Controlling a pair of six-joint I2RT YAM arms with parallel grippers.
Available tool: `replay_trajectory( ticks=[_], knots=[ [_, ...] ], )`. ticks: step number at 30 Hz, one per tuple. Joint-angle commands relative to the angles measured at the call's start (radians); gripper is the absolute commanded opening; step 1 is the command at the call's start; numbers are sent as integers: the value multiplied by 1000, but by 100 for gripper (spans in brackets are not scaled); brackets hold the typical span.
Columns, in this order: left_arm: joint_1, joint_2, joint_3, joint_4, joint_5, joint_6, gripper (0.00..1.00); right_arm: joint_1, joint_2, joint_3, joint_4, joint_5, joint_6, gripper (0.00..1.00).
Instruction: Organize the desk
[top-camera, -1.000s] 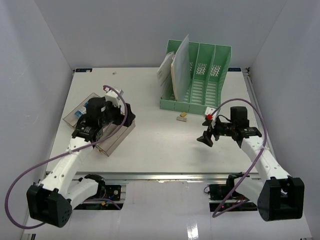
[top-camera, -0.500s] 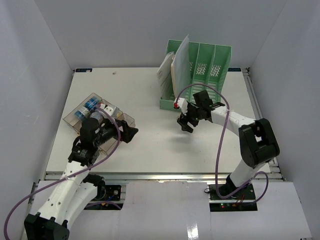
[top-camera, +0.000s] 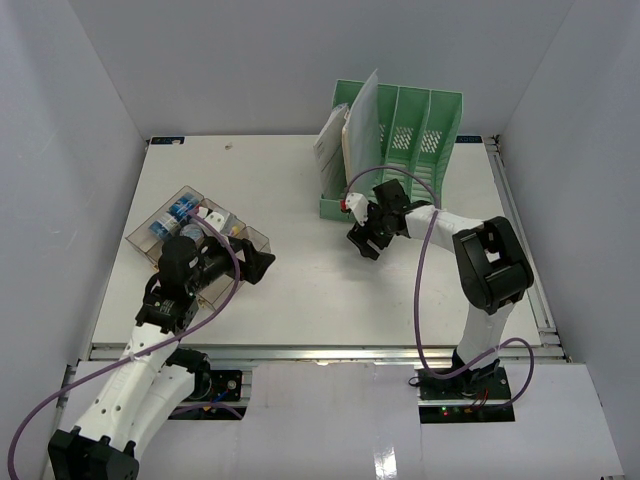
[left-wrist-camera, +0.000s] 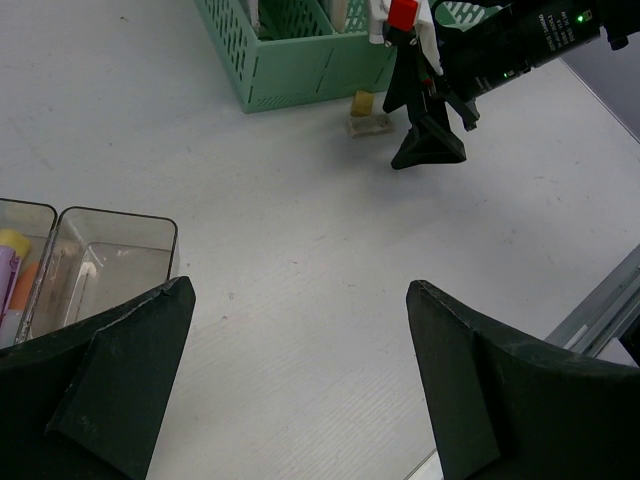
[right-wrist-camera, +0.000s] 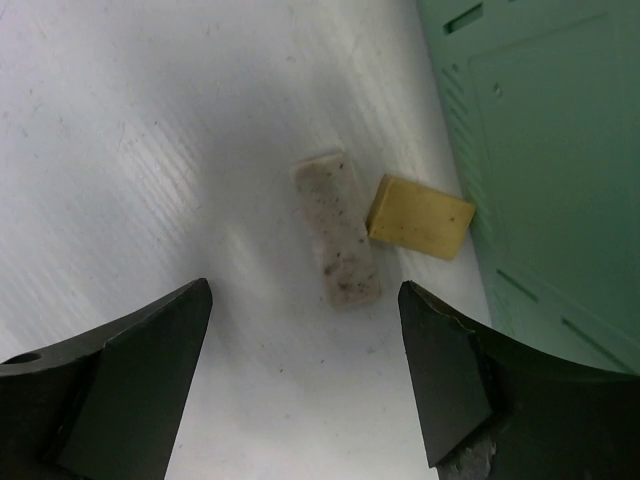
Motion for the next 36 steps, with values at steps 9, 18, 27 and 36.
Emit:
replay_trajectory(
  ticks=[9,18,27,36],
  knots=[
    [2,-4,0,22,11,9,98,3,41,56,-5,-74,13,39],
    [3,-18,-3,29,4,8,98,26,-24,11,-55,-130,-62,8],
    [3,-146,-11,35,-129,26,98,233,-133,177,-247,-281,-313,8],
    [1,-364,-51,64,-348,51,98,392,216,724,-284,-323,-157,8]
  ],
)
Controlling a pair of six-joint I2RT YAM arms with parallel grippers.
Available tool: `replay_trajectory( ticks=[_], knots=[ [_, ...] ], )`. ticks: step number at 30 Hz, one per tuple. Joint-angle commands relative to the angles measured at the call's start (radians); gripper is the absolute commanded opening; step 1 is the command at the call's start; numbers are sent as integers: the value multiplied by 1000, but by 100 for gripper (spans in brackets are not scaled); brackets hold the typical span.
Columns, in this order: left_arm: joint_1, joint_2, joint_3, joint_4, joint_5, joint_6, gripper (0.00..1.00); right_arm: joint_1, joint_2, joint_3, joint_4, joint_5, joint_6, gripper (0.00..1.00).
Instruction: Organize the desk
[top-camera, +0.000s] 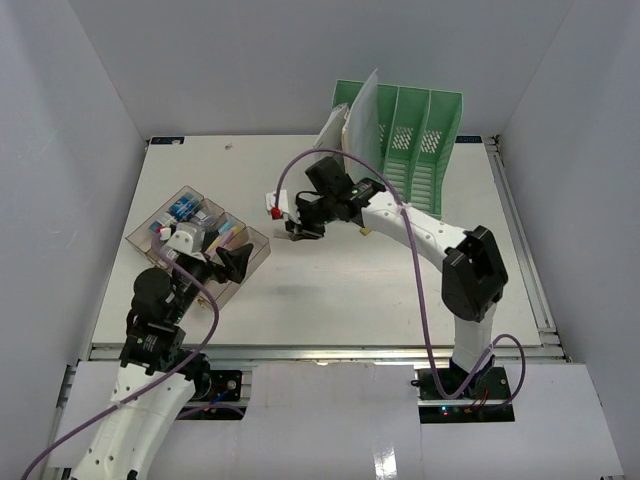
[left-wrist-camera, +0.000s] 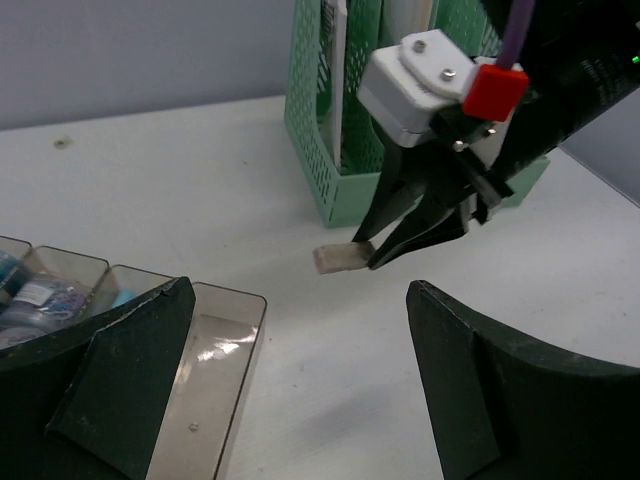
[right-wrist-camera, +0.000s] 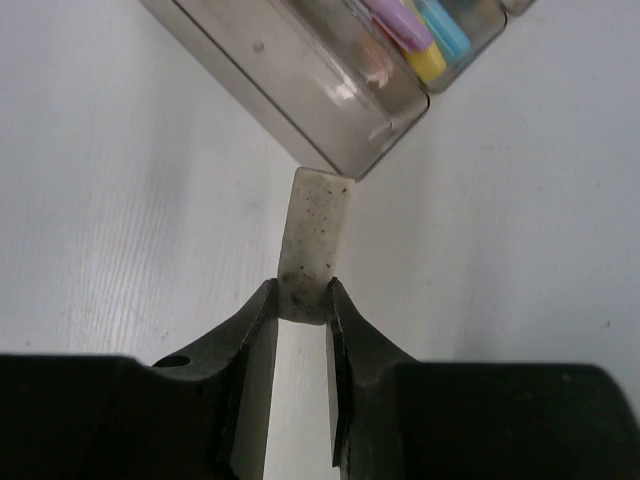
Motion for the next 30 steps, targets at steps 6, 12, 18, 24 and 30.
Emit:
replay_trajectory(
  ticks=[6,12,18,24,30],
  knots=[
    [1,-102,-29,37,-156,32,98,113,313,381,106,23,210,8],
    [3,-82,-22,28,-145,34,98,129,365,378,195,60,301,9],
    [4,-84,-20,29,-127,34,98,129,363,318,215,67,303,35],
    [3,-84,-19,29,-122,33,98,119,324,290,210,56,311,71],
    [3,-81,-20,29,-99,33,98,30,166,160,201,33,330,73]
  ],
)
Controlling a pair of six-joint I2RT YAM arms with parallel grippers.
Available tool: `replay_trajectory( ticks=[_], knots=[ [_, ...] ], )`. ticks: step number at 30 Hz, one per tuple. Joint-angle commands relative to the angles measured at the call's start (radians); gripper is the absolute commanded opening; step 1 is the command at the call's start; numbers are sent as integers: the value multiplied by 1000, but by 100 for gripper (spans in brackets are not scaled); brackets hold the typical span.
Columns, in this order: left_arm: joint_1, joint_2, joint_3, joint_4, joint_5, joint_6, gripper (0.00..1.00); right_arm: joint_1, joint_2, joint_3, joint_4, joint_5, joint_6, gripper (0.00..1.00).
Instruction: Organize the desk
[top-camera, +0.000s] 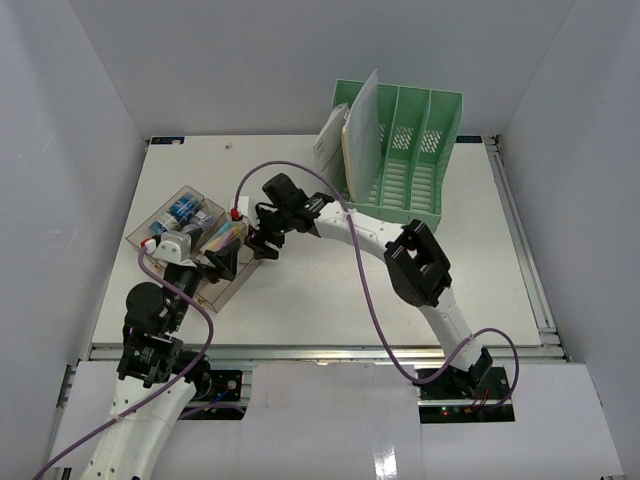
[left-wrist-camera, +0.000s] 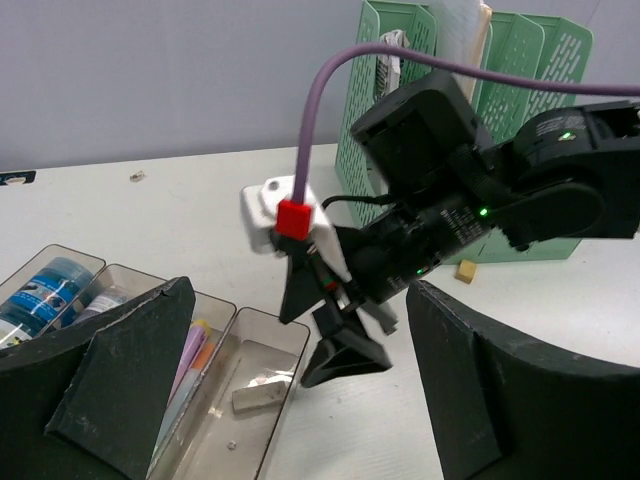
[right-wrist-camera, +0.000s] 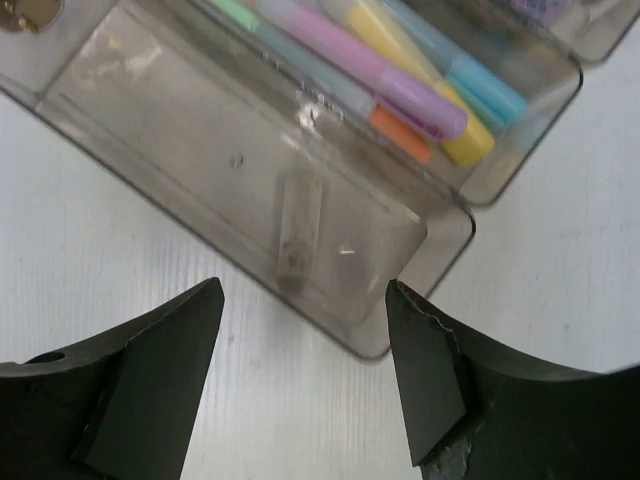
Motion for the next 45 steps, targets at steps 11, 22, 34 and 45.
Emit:
replay_trajectory(
  ticks=[11,22,34,45],
  knots=[
    [3,19,7,5,86,-1,98,-308,-520,-615,54,189,49,80],
    [2,133,1,25,244,-19,98,-394,-630,-828,234,435,450,77],
    [-6,493,-93,412,751,-234,98,-605,-812,-858,133,-120,194,71],
    [-350,1112,157,613,394,-106,92,-1008,-1046,-1008,140,-557,171,75]
  ],
)
